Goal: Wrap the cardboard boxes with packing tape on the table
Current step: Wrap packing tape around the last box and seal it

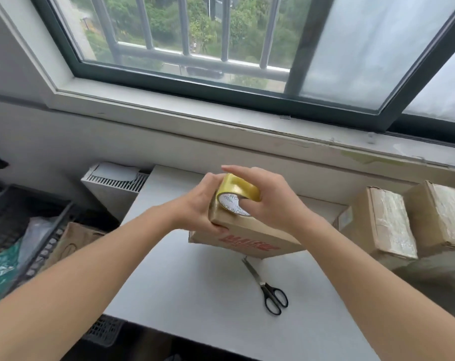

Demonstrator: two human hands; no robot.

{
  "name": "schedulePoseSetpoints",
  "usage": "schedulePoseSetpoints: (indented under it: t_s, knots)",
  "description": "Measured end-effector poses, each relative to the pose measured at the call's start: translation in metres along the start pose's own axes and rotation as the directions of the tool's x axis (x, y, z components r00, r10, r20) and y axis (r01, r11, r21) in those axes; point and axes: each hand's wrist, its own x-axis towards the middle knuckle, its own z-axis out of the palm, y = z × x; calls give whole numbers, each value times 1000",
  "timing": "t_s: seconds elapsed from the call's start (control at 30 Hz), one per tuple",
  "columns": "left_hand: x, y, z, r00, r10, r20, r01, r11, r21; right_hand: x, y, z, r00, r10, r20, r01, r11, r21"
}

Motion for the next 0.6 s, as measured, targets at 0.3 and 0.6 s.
schedulePoseSetpoints:
  t_s: [0.3,0.6]
  knots:
    - [-50,-84,-27,937,-347,34,348,929,-127,56,0,94,981,49,190,-26,992,-126]
    - [-47,-101,7,932,-361,-36,323,871,-369,65,10,111,977,41,209,-14,992,-128]
